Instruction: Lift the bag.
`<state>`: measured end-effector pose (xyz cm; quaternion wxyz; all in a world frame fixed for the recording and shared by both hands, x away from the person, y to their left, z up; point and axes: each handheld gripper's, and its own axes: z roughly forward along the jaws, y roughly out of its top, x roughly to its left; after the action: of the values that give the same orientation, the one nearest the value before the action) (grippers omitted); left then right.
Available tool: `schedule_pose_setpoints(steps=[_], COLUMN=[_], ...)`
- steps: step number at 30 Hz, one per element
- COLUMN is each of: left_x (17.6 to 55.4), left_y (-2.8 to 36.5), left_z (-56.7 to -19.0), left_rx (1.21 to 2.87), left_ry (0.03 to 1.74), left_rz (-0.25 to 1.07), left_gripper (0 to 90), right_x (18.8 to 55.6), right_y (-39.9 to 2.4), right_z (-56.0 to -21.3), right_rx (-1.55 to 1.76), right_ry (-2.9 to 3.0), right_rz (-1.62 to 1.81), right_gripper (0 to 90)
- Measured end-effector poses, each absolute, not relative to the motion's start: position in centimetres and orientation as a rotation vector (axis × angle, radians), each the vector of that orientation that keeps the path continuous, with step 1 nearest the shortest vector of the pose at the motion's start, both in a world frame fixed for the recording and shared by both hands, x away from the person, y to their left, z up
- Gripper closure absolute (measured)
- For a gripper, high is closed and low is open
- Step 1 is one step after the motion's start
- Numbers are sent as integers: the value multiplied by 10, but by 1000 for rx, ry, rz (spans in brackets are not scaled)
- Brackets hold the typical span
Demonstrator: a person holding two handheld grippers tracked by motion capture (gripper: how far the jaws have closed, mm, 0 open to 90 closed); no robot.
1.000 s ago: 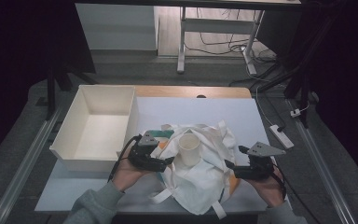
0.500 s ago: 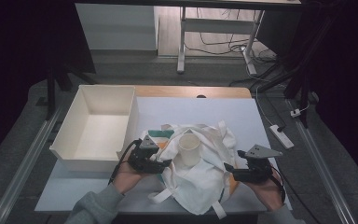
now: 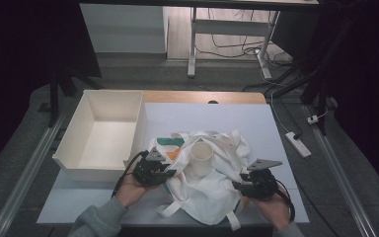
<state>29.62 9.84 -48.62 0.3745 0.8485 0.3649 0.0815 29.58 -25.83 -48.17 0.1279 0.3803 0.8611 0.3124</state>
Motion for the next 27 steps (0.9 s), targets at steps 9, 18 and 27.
schedule_pose_setpoints(steps=[9,18,27], left_x=[295,291,290], left_y=[100,107,112], left_z=[-483,-467,-460], left_rx=[2154,2081,2039], left_ry=[924,902,891], left_rz=[214,229,243], left_gripper=[719,725,725], right_x=[297,289,285], right_y=[-265,-273,-281], right_z=[-481,-455,-441], right_rx=[1083,996,980], right_ry=[2516,2408,2329], right_rz=[803,937,1035], right_gripper=[790,834,878])
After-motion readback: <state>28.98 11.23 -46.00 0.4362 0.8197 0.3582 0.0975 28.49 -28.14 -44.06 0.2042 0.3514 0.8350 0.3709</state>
